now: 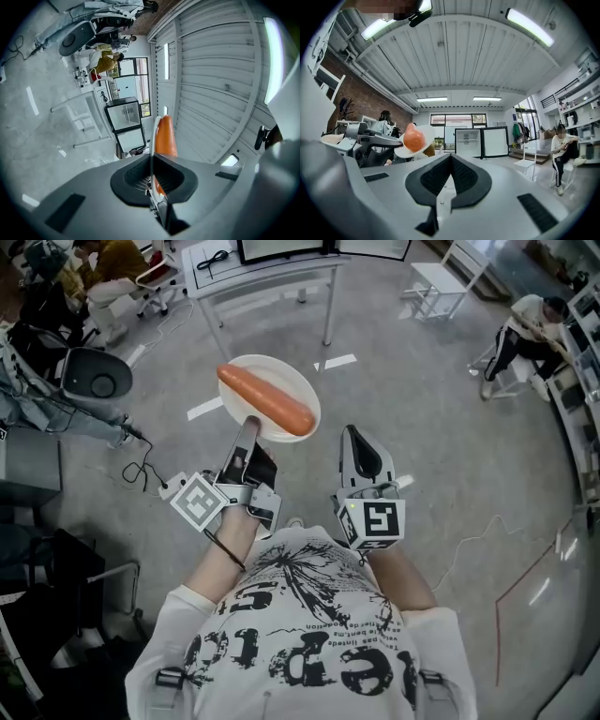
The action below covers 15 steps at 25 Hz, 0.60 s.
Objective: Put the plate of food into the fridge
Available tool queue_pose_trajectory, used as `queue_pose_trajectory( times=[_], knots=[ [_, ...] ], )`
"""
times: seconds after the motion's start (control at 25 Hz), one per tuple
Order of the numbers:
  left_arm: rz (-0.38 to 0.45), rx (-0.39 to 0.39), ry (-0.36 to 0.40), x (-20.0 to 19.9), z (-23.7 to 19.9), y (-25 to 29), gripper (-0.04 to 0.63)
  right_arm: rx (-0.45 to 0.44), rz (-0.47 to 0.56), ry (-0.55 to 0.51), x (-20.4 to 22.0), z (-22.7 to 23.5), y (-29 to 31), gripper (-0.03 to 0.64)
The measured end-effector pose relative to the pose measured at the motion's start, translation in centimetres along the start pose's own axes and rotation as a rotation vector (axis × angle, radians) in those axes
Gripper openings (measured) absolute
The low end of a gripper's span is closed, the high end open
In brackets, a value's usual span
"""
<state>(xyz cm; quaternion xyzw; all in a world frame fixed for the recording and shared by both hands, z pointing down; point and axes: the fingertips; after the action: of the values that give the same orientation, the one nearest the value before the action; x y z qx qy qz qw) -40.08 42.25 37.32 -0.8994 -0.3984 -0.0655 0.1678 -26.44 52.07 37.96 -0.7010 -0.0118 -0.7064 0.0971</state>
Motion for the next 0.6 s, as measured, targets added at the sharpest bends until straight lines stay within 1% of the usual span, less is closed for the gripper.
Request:
queue_pose_trajectory(
  times=[0.12, 0.24, 0.32, 0.48, 0.6],
  knots=[
    [-0.01, 0.014, 0.006, -0.7, -0.7, 2.3, 0.021, 0.008, -0.011, -0.001, 0.6, 0.8, 2.4, -0.002],
    [-0.015, 0.001, -0.01, -1.1, -1.6, 4.4, 0.021, 0.004, -0.02, 0.002, 0.9, 1.6, 4.7, -0.002],
    [-0.013, -0.006, -0.002, -1.3, -2.1, 5.6, 0.021, -0.004, -0.015, -0.002, 1.0, 2.2, 6.0, -0.002],
    [0.004, -0.02, 0.033, -1.0, -3.0, 8.1, 0.021, -0.044, 0.003, 0.002, 1.1, 4.0, 8.2, -0.002],
    [0.033, -0.032, 0.03, 0.2, -3.5, 10.4, 0.021, -0.085, -0.006, 0.035, 1.7, 6.5, 10.2, -0.002]
  ],
)
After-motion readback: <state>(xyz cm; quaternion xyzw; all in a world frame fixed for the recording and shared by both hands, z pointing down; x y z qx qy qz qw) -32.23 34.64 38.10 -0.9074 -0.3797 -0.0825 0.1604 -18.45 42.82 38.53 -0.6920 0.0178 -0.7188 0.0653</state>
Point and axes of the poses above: the fingertips, and each gripper's own axes: y forward along the fingers, z to its right, x out of its underside, and after that the axes turned 7 degrees about z, right-handed
